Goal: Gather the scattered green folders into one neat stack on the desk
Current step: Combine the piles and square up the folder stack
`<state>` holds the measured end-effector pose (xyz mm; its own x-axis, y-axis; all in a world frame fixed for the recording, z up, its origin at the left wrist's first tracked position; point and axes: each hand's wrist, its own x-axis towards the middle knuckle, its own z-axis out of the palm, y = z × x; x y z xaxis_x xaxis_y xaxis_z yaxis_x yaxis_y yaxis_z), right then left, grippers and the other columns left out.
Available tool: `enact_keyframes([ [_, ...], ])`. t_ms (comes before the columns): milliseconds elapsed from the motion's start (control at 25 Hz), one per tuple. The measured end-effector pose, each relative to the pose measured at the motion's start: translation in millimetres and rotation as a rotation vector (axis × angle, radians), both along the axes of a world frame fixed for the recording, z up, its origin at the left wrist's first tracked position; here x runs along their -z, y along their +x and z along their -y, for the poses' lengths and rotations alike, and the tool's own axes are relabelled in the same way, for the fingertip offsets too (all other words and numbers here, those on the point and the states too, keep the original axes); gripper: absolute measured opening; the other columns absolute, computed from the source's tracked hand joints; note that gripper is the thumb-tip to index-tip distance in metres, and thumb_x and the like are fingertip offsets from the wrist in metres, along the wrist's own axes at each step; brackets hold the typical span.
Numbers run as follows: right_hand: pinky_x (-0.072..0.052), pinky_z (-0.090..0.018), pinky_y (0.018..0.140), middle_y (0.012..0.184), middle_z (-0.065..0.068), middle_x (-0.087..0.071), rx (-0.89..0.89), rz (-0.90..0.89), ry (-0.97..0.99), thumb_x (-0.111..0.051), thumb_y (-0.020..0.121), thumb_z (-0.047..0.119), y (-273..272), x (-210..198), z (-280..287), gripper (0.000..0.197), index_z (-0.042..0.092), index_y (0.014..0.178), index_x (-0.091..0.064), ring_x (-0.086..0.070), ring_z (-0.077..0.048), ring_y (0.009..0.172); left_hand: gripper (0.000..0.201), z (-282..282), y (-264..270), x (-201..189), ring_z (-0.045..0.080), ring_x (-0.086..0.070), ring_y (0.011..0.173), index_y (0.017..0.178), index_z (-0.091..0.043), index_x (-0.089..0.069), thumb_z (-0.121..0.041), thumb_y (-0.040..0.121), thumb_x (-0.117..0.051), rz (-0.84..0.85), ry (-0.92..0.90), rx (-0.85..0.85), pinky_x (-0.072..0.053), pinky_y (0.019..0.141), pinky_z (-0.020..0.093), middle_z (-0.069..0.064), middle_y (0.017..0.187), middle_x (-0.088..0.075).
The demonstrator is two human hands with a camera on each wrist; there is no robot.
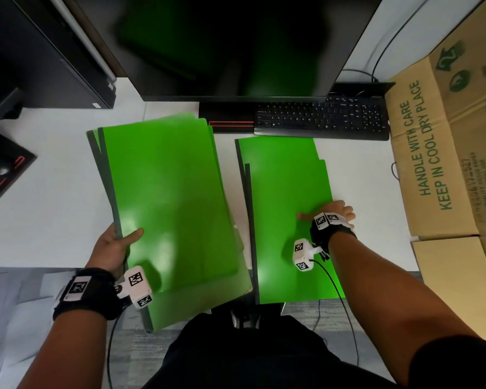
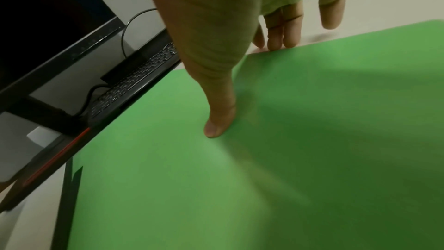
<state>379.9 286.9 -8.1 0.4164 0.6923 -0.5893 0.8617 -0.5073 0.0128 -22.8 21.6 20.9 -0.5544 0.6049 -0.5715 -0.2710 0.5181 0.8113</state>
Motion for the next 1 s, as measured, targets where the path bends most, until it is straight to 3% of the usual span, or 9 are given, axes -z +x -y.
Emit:
enact_keyframes([
  [120,-0.04,-0.051,0.101,0.137,-0.017,-0.043,-0.024,-0.044,-0.017,-0.083,0.047,0.07,4,3,1,0.119,0.005,0.134,-0.035,-0.041,-0.035,0.129,0.045,1,4,3,0.041,-0.065,0.113,0.114,-0.02,-0.067,-0.024,0.072,-0.081,-0.002,-0.003,0.017,-0.042,0.103,0.066,0.019,0.119,-0.071],
  [200,-0.048,-0.049,0.096,0.127,-0.017,-0.055,-0.034,-0.098,-0.039,-0.082,0.043,0.072,6,8,7,0.113,0.006,0.129,-0.048,-0.054,-0.035,0.118,0.034,0,7,2,0.041,-0.064,0.113,0.111,-0.021,-0.067,-0.015,0.079,-0.076,-0.005,0.005,0.015,-0.042,0.103,0.064,0.02,0.119,-0.07],
  [360,-0.056,-0.046,0.083,0.12,-0.014,-0.061,-0.053,-0.276,-0.043,-0.083,0.063,0.052,12,8,15,0.046,0.028,0.097,-0.062,-0.066,-0.034,0.099,0.026,-1,13,-5,0.044,-0.062,0.114,0.108,-0.018,-0.065,-0.003,0.086,-0.068,-0.006,0.01,0.01,-0.042,0.104,0.061,0.025,0.121,-0.067],
  [440,-0.055,-0.041,0.077,0.106,-0.012,-0.066,0.061,-0.367,0.016,-0.081,0.068,0.05,17,2,16,0.049,0.017,0.096,-0.059,-0.067,-0.032,0.082,0.028,-1,12,-8,0.043,-0.062,0.115,0.11,-0.017,-0.065,-0.002,0.086,-0.067,-0.001,0.011,0.01,-0.042,0.105,0.06,0.024,0.121,-0.067],
  [560,-0.047,-0.03,0.079,0.111,-0.015,-0.07,0.175,-0.628,0.191,-0.076,0.083,0.025,24,-9,28,0.041,0.006,0.116,-0.062,-0.063,-0.026,0.087,0.035,1,11,-11,0.041,-0.063,0.115,0.117,-0.017,-0.064,-0.001,0.087,-0.066,0.026,0.02,0.014,-0.042,0.105,0.061,0.021,0.123,-0.068],
  [640,-0.048,-0.033,0.082,0.107,-0.018,-0.069,0.188,-0.769,0.329,-0.073,0.085,0.011,34,-15,47,0.034,0.003,0.116,-0.061,-0.065,-0.03,0.093,0.037,5,8,-12,0.04,-0.064,0.114,0.119,-0.018,-0.064,-0.005,0.084,-0.07,0.024,0.02,0.017,-0.042,0.105,0.062,0.019,0.122,-0.069],
  [720,-0.053,-0.04,0.084,0.098,-0.017,-0.071,0.14,-0.818,0.449,-0.071,0.085,0.002,48,-26,63,0.025,0.007,0.108,-0.062,-0.067,-0.028,0.086,0.043,12,3,-12,0.039,-0.065,0.114,0.119,-0.019,-0.065,-0.011,0.078,-0.075,0.008,0.022,0.01,-0.042,0.105,0.062,0.017,0.121,-0.071],
  [880,-0.058,-0.02,0.068,0.076,0.019,-0.075,0.068,-0.943,0.509,-0.068,0.086,0.0,74,-73,65,0.025,0.023,0.097,-0.063,-0.07,-0.01,0.071,0.038,21,-2,-19,0.039,-0.063,0.116,0.121,-0.013,-0.062,0.001,0.086,-0.067,-0.012,0.008,-0.038,-0.043,0.106,0.057,0.02,0.122,-0.068],
  [1000,-0.058,-0.02,0.069,0.082,0.019,-0.076,0.044,-1.108,0.521,-0.067,0.085,-0.001,73,-107,56,0.03,0.02,0.106,-0.063,-0.072,-0.003,0.073,0.036,19,0,-19,0.038,-0.063,0.116,0.118,-0.015,-0.064,0.002,0.086,-0.066,-0.002,0.025,-0.038,-0.044,0.105,0.056,0.014,0.116,-0.071],
])
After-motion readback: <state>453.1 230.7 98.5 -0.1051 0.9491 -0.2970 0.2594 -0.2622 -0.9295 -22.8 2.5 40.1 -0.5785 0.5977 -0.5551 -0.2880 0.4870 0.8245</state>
